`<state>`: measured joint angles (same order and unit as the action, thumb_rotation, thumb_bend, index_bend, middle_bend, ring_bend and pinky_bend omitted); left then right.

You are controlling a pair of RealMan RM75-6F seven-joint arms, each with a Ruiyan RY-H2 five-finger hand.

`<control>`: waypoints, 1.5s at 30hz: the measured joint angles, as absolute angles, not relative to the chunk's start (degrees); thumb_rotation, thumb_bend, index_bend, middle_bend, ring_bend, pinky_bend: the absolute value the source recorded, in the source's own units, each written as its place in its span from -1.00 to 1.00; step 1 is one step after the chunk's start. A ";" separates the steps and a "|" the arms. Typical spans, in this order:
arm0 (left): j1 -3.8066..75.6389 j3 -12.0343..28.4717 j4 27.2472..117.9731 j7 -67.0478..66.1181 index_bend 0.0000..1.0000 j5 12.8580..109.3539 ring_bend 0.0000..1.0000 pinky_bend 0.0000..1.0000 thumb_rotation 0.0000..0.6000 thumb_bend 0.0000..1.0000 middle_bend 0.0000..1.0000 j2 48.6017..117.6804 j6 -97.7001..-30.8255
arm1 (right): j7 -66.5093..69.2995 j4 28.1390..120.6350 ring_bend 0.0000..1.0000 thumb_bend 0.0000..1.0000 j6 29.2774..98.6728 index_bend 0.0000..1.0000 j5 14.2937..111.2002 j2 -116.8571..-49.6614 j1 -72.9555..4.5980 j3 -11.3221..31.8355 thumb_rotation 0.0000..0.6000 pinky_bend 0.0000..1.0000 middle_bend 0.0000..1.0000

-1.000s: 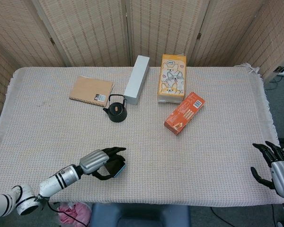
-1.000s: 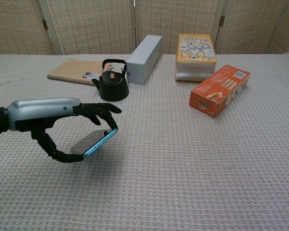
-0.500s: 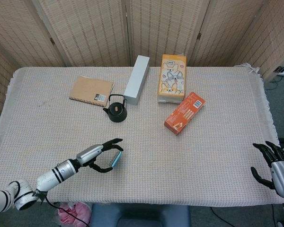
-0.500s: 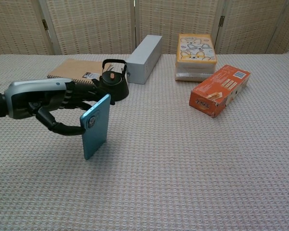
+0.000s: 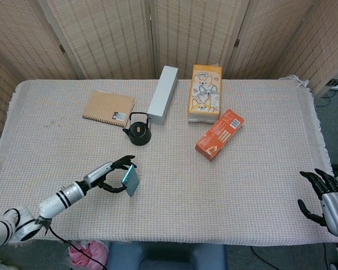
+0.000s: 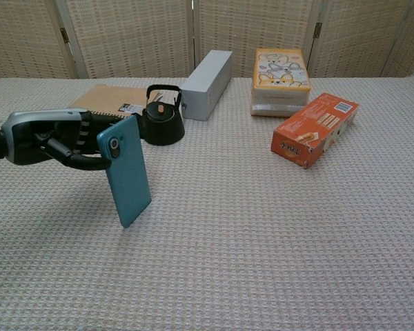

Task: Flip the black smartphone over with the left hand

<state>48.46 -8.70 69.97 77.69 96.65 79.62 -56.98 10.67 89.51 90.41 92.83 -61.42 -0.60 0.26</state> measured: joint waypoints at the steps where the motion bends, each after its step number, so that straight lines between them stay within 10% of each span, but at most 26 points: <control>1: 48.42 -8.80 69.34 78.55 -0.41 96.62 -0.91 -0.63 1.00 -0.32 -0.91 79.65 -56.97 | 10.64 89.56 -0.75 -0.42 90.44 -0.62 92.84 -61.41 -0.58 0.26 1.00 -0.64 -0.54; 28: 45.34 -5.97 57.84 83.87 -0.64 89.54 -0.93 -0.63 1.00 -0.32 -0.91 81.09 -54.51 | 9.96 89.94 -0.75 -0.42 90.09 -0.62 93.18 -60.98 -0.99 0.42 1.00 -0.64 -0.54; 45: 34.91 -0.14 72.16 20.55 -0.59 75.97 -0.93 -0.63 1.00 -0.32 -0.91 75.72 -65.27 | 9.63 89.10 -0.75 -0.42 88.53 -0.62 92.92 -60.30 -2.49 1.13 1.00 -0.64 -0.54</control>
